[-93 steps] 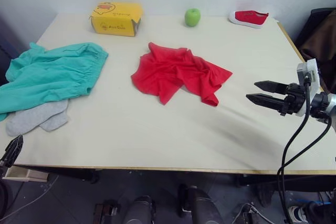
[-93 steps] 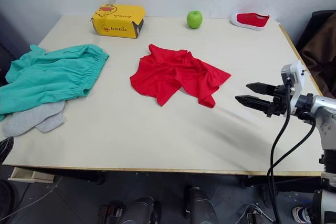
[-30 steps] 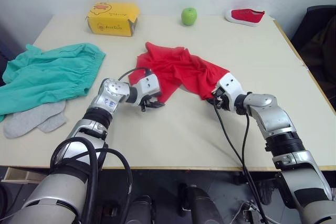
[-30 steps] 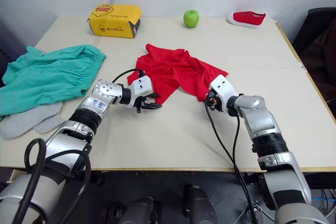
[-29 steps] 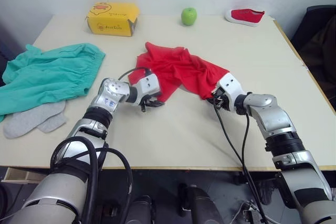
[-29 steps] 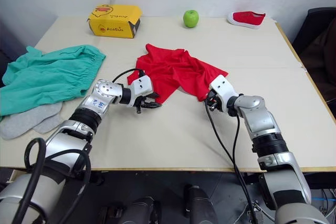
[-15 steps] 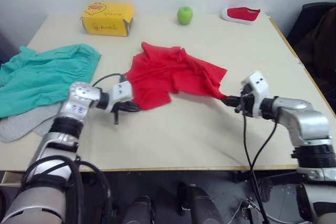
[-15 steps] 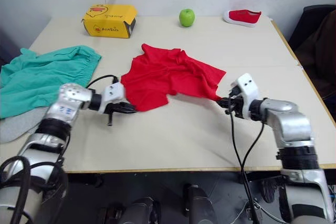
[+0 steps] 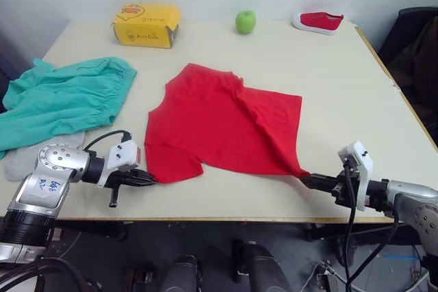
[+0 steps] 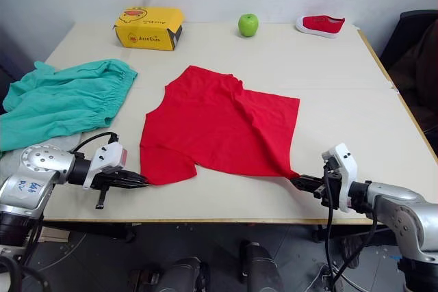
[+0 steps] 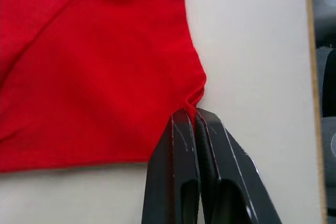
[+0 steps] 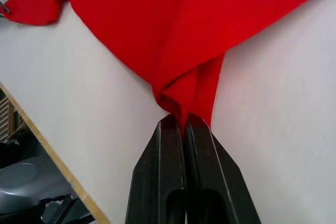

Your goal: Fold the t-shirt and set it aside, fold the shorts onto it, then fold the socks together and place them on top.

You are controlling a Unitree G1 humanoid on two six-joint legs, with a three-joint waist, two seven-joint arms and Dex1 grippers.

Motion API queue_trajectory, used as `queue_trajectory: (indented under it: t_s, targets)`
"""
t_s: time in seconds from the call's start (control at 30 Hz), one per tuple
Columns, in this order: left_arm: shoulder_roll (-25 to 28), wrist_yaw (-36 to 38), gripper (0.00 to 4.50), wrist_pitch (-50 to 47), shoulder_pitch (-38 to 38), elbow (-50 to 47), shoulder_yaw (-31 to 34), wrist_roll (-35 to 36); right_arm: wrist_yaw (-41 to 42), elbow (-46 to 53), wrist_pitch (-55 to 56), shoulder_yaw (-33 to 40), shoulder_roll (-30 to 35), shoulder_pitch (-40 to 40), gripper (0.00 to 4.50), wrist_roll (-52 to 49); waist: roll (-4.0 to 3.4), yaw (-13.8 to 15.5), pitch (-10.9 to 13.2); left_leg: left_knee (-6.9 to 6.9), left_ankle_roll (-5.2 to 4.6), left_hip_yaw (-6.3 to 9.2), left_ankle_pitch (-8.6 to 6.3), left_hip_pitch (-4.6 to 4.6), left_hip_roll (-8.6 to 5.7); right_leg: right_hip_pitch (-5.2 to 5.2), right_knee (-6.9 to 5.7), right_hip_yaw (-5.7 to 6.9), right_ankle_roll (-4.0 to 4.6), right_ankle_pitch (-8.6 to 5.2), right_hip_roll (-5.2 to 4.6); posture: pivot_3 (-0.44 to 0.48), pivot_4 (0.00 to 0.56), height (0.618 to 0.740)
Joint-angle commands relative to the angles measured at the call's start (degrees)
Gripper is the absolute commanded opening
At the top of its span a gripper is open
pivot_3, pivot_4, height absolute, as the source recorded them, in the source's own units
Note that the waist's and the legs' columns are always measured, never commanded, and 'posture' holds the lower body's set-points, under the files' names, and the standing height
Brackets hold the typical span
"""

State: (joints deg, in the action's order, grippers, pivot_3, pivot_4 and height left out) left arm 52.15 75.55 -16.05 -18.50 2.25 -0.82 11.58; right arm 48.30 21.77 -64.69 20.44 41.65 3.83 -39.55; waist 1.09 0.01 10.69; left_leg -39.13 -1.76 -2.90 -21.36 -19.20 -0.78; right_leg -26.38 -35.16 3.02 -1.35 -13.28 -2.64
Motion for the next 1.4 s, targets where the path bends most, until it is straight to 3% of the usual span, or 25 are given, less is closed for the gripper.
queue_trajectory:
  t_s: [0.03, 0.2, 0.33, 0.53, 0.63, 0.73, 0.97, 1.23, 1.4]
  targets:
    - [1.22, -0.84, 0.0, -1.17, 0.81, -2.5, 1.58, 1.35, -0.42, 1.13, -2.38, 4.52, 0.83, -1.21, 0.98, -4.52, 0.0, 0.01, 0.0, 0.02, 0.01, 0.0, 0.0, -0.02, 0.0, -0.04, -0.02, 0.0, 0.01, -0.01, 0.01, 0.0, 0.15, 0.74]
    - [2.14, -0.88, 0.0, -1.16, 1.4, -1.97, 1.93, 1.41, 2.98, 0.27, -1.34, 7.9, 6.44, -4.91, 2.68, -5.84, -0.01, 0.08, 0.01, 0.05, 0.02, 0.0, -0.01, -0.1, 0.0, -0.09, 0.07, 0.02, 0.02, -0.02, 0.02, 0.0, 0.15, 0.74]
    - [3.31, -0.45, 0.0, 0.23, 2.14, -0.44, 2.33, 1.39, 7.41, 3.61, 8.33, 7.88, 11.58, -5.44, 4.03, -3.01, -0.02, -0.12, 0.01, 0.05, -0.03, -0.01, -0.04, -0.07, 0.0, -0.06, 0.1, 0.02, 0.01, -0.02, 0.02, 0.0, 0.15, 0.74]
    - [2.51, -0.91, 0.0, 0.25, 0.98, -0.43, 1.19, 1.5, 4.26, 9.8, 12.5, -3.08, 9.87, 0.97, 4.03, -2.47, 0.0, -0.09, 0.01, 0.06, 0.08, -0.01, -0.02, -0.03, 0.04, -0.07, 0.03, 0.01, 0.02, -0.03, 0.17, 0.0, 0.15, 0.74]
    - [1.83, -1.23, 0.0, 0.31, -0.11, -0.03, 0.51, 1.33, -0.17, 8.0, 14.3, -11.32, 6.8, 5.46, 3.43, 2.64, 0.0, -0.04, 0.01, 0.04, 0.15, -0.02, 0.02, -0.05, 0.03, -0.08, 0.06, 0.01, 0.02, -0.02, 0.15, 0.0, 0.15, 0.74]
    - [1.54, -1.32, 0.0, 0.38, -0.56, 0.09, 0.23, 1.27, -3.73, 4.64, 16.4, -16.59, 4.99, 8.02, 2.36, 7.95, 0.0, 0.07, 0.01, 0.03, 0.33, -0.01, 0.11, -0.09, 0.03, -0.1, 0.09, 0.01, 0.02, -0.02, 0.13, 0.0, 0.15, 0.74]
    - [1.15, -1.62, 0.0, 0.88, -1.0, 0.65, 0.0, 1.04, -4.17, 2.52, 17.08, -19.43, 4.08, 8.88, 0.02, 9.74, 0.0, 0.1, 0.0, 0.03, 0.31, -0.02, 0.1, -0.17, 0.03, -0.12, 0.16, 0.02, 0.01, -0.02, 0.12, 0.0, 0.15, 0.74]
    - [0.89, -1.87, 0.0, 0.84, -0.67, 0.17, -0.22, 1.0, -6.32, -4.39, 19.83, -20.82, 5.84, 8.91, 0.02, 17.08, 0.0, -0.02, 0.01, 0.03, 0.18, -0.02, 0.04, -0.11, 0.03, -0.11, 0.09, 0.02, 0.02, -0.02, 0.12, 0.0, 0.15, 0.74]
    - [2.36, -0.89, 0.0, 1.94, 1.02, 0.93, 0.74, 1.01, -1.73, -13.62, 25.88, -16.51, 11.96, 9.52, 0.02, 19.28, 0.0, 0.04, 0.0, 0.01, 0.16, -0.05, 0.03, -0.1, 0.02, -0.08, 0.11, 0.01, 0.01, -0.02, 0.12, 0.0, 0.15, 0.74]
